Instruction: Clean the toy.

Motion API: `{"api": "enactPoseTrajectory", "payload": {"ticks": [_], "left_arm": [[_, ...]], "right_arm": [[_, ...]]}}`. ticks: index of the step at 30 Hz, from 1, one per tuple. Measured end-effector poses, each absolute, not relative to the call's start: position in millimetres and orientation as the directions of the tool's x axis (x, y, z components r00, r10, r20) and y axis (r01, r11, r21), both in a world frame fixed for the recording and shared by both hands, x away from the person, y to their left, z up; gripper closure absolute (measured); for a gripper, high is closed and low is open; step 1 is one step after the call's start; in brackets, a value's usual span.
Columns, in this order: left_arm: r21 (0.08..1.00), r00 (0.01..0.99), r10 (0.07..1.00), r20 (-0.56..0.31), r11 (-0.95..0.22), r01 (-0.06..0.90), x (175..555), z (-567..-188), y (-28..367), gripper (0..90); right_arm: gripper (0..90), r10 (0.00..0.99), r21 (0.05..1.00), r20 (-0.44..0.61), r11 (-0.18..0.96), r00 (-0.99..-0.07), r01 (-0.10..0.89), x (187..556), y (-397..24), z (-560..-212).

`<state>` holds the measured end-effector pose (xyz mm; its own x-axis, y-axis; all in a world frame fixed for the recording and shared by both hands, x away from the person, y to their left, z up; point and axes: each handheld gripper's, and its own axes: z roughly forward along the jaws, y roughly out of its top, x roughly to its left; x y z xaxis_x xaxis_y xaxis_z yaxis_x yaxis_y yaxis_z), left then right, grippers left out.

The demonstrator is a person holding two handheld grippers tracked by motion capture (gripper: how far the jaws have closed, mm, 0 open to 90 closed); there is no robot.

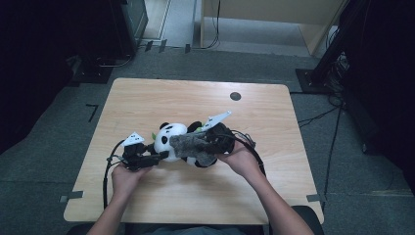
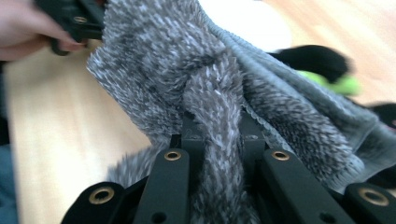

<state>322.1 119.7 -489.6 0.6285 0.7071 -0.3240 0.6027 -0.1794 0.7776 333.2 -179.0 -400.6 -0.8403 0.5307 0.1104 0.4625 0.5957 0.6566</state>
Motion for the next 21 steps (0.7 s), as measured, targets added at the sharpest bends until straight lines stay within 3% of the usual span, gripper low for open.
{"api": "enactPoseTrajectory", "payload": {"ticks": [21], "left_arm": [[0.783,0.645,0.710,-0.282,-0.218,0.582,319,-490,118,36.1]], "right_arm": [[79.2,0.605,0.695,0.170,0.487,-0.778,0.530,337,-223,-398]]}}
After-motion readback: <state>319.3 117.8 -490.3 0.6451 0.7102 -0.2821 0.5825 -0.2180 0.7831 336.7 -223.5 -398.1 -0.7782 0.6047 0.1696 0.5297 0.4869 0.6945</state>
